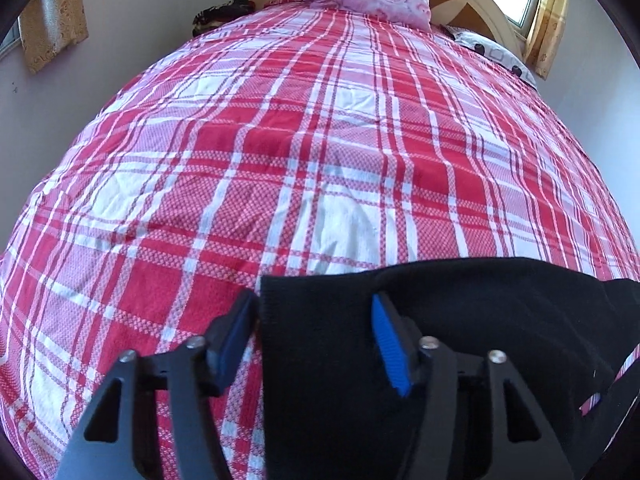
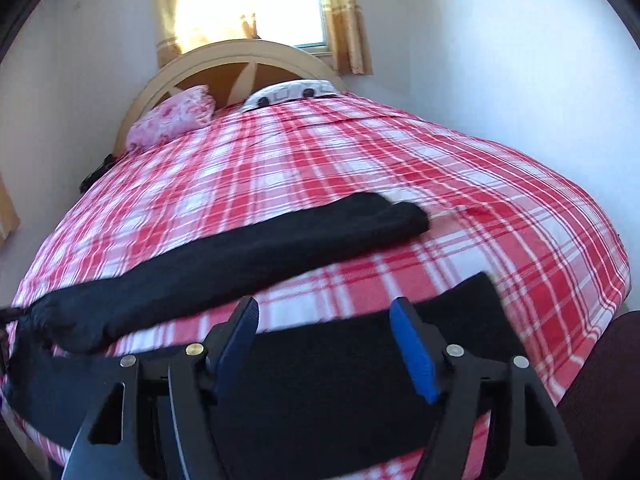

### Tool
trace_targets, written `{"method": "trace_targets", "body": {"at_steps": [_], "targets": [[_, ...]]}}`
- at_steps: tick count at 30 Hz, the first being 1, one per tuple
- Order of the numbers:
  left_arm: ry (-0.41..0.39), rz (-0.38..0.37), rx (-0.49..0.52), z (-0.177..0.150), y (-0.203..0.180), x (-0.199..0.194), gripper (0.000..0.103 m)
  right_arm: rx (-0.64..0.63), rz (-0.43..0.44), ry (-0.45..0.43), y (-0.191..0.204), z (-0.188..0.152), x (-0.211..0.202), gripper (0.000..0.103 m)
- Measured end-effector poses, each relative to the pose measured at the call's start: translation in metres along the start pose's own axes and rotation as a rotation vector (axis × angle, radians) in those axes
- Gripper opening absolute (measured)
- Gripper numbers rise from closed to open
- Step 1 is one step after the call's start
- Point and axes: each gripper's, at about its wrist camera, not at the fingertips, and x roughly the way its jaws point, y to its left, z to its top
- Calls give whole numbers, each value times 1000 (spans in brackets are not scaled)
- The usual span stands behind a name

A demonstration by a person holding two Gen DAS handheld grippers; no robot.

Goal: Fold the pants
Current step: 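Lower both tools onto the pants waistband and close both grippers on it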

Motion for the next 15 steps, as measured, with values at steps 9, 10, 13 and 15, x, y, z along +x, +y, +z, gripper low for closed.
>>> {"method": "trace_targets", "body": {"at_steps": [9,10,13,15], "targets": [[15,28,40,10,-13,7,43,141,-30,94,-63,73,75,70],[19,33,47,10,-14,7,43,150,-23,114,-65,81,87,70],[35,35,59,12,-15,9,43,141,-13,148,-65,102,118,70],[38,34,67,13,-15,11,43,139,-2,178,-66,112,138,70]]}}
